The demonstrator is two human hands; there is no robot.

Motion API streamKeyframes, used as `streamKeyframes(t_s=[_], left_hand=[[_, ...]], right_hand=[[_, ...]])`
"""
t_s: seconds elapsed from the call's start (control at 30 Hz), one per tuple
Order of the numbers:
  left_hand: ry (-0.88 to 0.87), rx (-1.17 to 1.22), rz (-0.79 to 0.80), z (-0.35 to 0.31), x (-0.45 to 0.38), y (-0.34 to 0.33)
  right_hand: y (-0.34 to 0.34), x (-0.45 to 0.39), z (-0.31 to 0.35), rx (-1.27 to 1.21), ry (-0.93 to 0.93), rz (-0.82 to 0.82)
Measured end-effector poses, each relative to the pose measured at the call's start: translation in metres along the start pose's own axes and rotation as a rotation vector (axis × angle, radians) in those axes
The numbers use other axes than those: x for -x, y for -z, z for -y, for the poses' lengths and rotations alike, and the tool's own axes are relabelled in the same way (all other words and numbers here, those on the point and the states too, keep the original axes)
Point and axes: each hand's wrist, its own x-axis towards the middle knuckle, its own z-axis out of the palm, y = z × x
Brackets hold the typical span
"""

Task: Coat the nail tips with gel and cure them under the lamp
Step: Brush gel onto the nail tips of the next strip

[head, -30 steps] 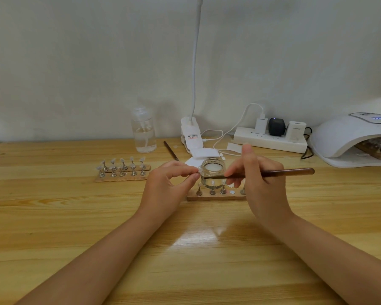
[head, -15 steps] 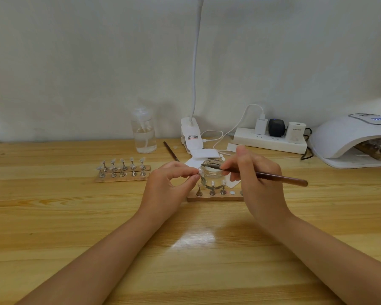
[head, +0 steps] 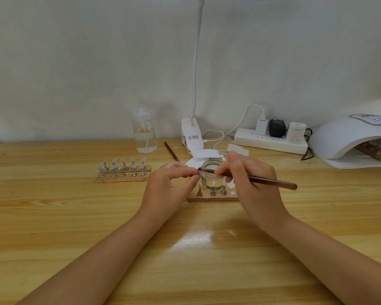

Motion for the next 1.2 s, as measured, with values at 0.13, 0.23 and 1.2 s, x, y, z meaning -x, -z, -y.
streamKeyframes(t_s=[0.13,0.23,1.2], left_hand=[[-0.01,-0.011,-0.004,-0.0011,0.0002,-0.0001],[-0.002,-0.012,-0.011,-0.0012,0.0003,0.0003],[-0.059,-0.002,-0.035,0.0001,-0.0005,0.001]], right_hand=[[0.0029,0.0011,0.001,-0.092,-0.012,-0.028],[0.004,0.0009,0.0027,-0.162,-0.07,-0.063],[0.0047,0.0019,0.0019,-0.203,-0.182,-0.134]])
